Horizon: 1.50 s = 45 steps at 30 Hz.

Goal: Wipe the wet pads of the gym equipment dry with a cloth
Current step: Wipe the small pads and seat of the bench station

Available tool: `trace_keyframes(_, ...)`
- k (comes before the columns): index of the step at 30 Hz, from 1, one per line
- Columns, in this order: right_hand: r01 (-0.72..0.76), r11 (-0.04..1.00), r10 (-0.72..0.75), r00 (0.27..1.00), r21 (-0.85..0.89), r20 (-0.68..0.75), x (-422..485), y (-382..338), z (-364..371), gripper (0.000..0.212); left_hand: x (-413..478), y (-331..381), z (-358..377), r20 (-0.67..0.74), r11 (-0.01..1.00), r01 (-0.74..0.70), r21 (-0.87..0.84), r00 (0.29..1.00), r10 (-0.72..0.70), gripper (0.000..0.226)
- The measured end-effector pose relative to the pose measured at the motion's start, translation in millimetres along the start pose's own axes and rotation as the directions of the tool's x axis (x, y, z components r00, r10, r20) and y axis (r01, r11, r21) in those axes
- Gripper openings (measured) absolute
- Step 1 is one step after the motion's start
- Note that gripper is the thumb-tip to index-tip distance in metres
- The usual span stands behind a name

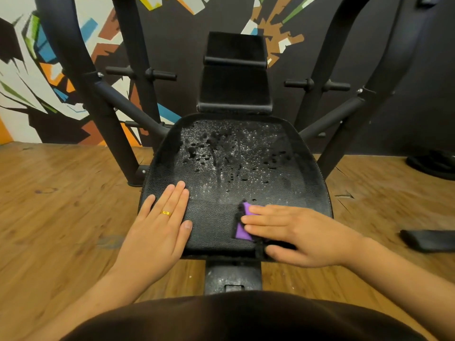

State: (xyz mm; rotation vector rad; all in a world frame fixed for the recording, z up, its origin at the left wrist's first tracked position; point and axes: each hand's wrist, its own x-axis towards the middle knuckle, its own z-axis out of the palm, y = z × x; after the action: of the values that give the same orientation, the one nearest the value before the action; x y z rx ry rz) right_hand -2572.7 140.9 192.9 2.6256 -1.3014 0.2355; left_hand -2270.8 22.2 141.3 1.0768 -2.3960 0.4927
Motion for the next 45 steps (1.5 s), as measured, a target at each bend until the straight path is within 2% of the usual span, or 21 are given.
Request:
trace_keyframes(3,-0.044,0.999,0.043,0.999,-0.023,-0.012,-31.0,11.2,-14.1,0.051,-0.9,0.3,0.2,0.002,1.0,-0.001,0.003,1.0,0.001,0.061)
trace_keyframes(7,0.029,0.991,-0.017,0.995,-0.134,0.095,-16.9,8.8,-17.5,0.06,-0.4,-0.9,1.8,0.008,1.0,-0.005,0.006,1.0,0.005,0.061)
trace_keyframes(10,0.086,0.986,-0.065,0.987,-0.144,0.144,18.1,0.4,-7.1,0.064,-0.7,-0.3,2.4,0.005,1.0,-0.007,0.013,1.0,0.007,0.062)
trace_keyframes(13,0.078,0.991,-0.07,0.994,-0.104,0.083,39.6,-5.1,1.2,0.057,0.4,0.8,1.8,-0.006,1.0,0.0,0.005,1.0,0.0,0.063)
trace_keyframes(17,0.021,0.999,-0.02,0.999,-0.038,0.036,16.2,-0.7,0.6,0.053,1.1,0.3,0.4,0.005,1.0,-0.02,0.021,1.0,0.02,0.063)
trace_keyframes(20,-0.061,0.996,0.062,0.998,-0.067,0.014,-25.2,7.8,-8.5,0.052,1.7,-1.8,-1.2,0.032,1.0,-0.017,0.008,0.999,0.016,0.064)
trace_keyframes(22,-0.171,0.976,0.169,0.985,-0.137,-0.023,-51.3,8.6,-13.0,0.052,0.6,-2.4,-1.4,0.038,1.0,-0.017,-0.007,0.999,0.018,0.065)
trace_keyframes(26,-0.425,0.879,0.407,0.905,-0.215,-0.123,-56.9,-13.9,-5.2,0.055,7.5,-7.5,-4.4,0.031,0.998,0.0,-0.059,1.0,0.001,0.07)
trace_keyframes(29,-0.555,0.81,0.541,0.832,-0.191,-0.125,-37.9,-25.3,-3.2,0.063,21.6,-12.6,-5.2,0.02,0.992,0.086,-0.09,0.996,-0.084,0.078)
trace_keyframes(32,-0.552,0.806,0.548,0.832,-0.212,-0.087,-30.1,-24.5,-8.7,0.069,28.2,-11.6,-2.7,0.027,0.989,0.133,-0.058,0.991,-0.131,0.079)
trace_keyframes(35,-0.514,0.809,0.504,0.856,-0.286,-0.113,-33.9,-8.9,-10.8,0.062,25.8,-10.1,-0.9,0.033,0.989,0.14,-0.047,0.99,-0.139,0.078)
trace_keyframes(38,-0.487,0.836,0.482,0.872,-0.253,-0.088,-36.6,0.5,-1.9,0.06,25.8,-10.0,-2.1,0.021,0.989,0.133,-0.058,0.991,-0.132,0.078)
trace_keyframes(41,-0.597,0.784,0.571,0.801,-0.172,-0.177,-37.8,-12.6,15.1,0.059,25.9,-9.8,-0.5,0.015,0.99,0.129,-0.052,0.992,-0.128,0.078)
trace_keyframes(45,-0.714,0.675,0.638,0.691,-0.184,-0.34,-39.3,-27.8,27.1,0.056,26.4,-11.4,2.0,0.01,0.99,0.131,-0.05,0.991,-0.131,0.078)
